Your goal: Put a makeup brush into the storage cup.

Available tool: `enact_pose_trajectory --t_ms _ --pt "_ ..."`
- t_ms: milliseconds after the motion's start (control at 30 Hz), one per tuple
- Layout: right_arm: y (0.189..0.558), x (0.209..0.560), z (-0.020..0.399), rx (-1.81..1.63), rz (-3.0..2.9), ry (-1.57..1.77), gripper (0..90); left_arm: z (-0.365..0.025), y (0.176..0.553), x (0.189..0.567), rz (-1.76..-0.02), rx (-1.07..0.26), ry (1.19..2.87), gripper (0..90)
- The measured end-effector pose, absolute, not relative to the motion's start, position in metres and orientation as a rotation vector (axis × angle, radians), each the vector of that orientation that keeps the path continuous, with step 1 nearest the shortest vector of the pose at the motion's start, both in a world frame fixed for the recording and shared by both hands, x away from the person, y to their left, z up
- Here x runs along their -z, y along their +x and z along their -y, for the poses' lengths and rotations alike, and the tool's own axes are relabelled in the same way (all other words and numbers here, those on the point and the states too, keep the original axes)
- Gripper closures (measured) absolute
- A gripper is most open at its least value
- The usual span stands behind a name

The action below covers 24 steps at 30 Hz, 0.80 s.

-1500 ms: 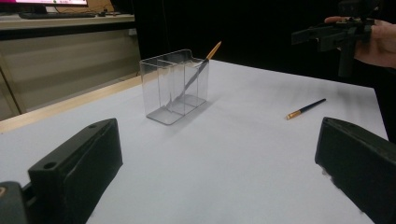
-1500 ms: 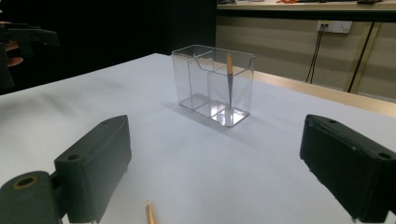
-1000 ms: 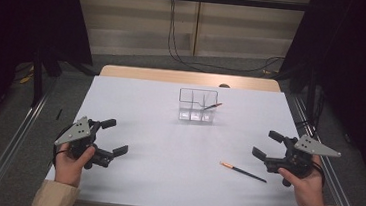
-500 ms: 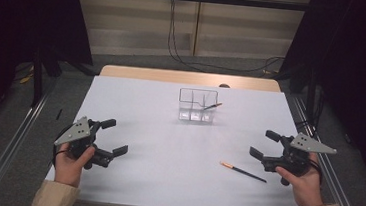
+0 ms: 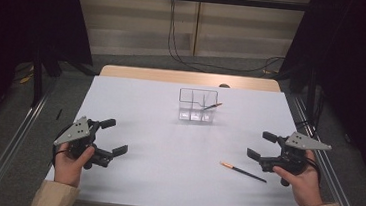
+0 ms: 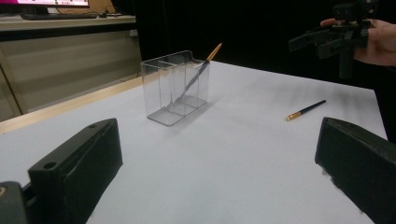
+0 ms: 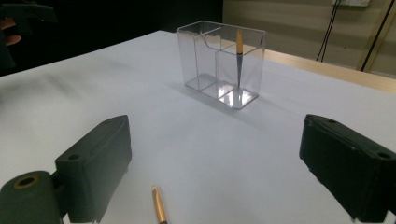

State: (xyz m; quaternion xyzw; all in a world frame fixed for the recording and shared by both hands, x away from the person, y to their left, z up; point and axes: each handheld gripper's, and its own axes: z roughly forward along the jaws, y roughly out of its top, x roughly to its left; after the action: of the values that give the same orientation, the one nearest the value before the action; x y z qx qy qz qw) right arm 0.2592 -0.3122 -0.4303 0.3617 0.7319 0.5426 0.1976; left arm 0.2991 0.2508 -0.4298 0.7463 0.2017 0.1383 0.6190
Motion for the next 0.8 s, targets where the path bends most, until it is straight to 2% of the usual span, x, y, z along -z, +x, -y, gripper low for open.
enact_pose_trajectory --t_ms 800 --pt "0.269 0.431 0.3 -1.392 -2.233 1.036 10.3 -0.25 0.299 0.431 -0.461 -0.313 1.721 0.5"
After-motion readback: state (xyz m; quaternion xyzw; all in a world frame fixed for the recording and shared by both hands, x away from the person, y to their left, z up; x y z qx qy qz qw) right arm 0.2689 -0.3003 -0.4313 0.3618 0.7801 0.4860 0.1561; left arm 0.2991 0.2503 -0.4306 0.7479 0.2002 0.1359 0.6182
